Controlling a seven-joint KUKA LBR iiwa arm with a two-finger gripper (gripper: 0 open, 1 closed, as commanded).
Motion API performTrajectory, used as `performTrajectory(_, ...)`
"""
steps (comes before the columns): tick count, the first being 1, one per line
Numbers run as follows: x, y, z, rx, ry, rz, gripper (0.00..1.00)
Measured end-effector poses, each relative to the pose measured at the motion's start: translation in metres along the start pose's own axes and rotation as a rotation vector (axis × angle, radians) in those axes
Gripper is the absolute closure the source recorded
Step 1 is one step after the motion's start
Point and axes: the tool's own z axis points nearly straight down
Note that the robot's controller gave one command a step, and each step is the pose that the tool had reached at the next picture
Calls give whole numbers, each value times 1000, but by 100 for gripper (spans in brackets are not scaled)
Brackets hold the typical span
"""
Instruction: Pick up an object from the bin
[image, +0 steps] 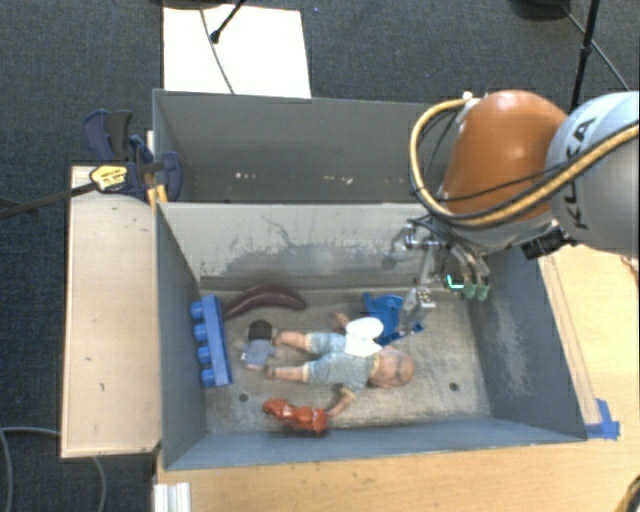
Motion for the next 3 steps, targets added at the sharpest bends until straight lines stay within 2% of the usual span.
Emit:
performTrajectory(1, -2, 0, -4, 0, -8, 0, 0)
performTrajectory(2, 33, -13, 91, 8, -52, -222, 100)
performTrajectory(3, 33, -13, 91, 8, -51, -221, 100)
